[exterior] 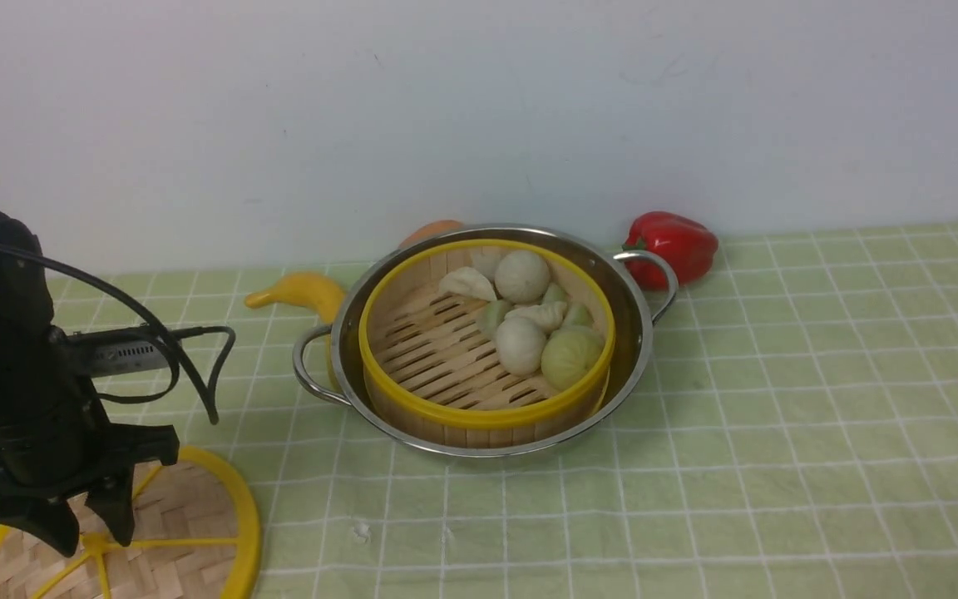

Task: Place the steamer in the pot on the green tablecloth, and put the lid on the steamer.
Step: 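Grasp the bamboo steamer lid lying on the table by its centre knob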

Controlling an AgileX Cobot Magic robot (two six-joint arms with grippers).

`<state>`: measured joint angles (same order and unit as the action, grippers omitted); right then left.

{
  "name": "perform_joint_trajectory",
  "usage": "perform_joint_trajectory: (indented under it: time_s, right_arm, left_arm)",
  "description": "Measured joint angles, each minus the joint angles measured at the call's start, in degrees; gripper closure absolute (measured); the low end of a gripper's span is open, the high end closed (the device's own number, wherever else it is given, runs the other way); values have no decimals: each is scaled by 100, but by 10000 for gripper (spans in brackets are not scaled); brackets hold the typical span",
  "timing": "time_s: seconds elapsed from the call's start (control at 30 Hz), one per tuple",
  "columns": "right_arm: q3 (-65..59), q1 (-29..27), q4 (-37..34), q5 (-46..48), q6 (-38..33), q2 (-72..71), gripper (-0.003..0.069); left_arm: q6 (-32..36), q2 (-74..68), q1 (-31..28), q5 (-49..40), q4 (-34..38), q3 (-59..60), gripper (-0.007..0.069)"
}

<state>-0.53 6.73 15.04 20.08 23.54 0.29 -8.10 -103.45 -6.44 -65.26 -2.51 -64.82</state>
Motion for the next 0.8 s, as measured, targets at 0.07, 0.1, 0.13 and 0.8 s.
perform_joint_trajectory:
  time_s: [0.07,0.1,0.13,0.8]
  right_arm:
    - [0,0,0,0,0,0,417]
    - [0,0,0,0,0,0,417]
    - [0,0,0,0,0,0,417]
    - [0,0,0,0,0,0,417]
  left_arm:
    - [-61,-70,0,0,-117,0,320]
    - [-122,-116,0,0,-179,0,320]
    - [-158,-133,0,0,-220,0,320]
    - [-296,-177,0,100,-237,0,518]
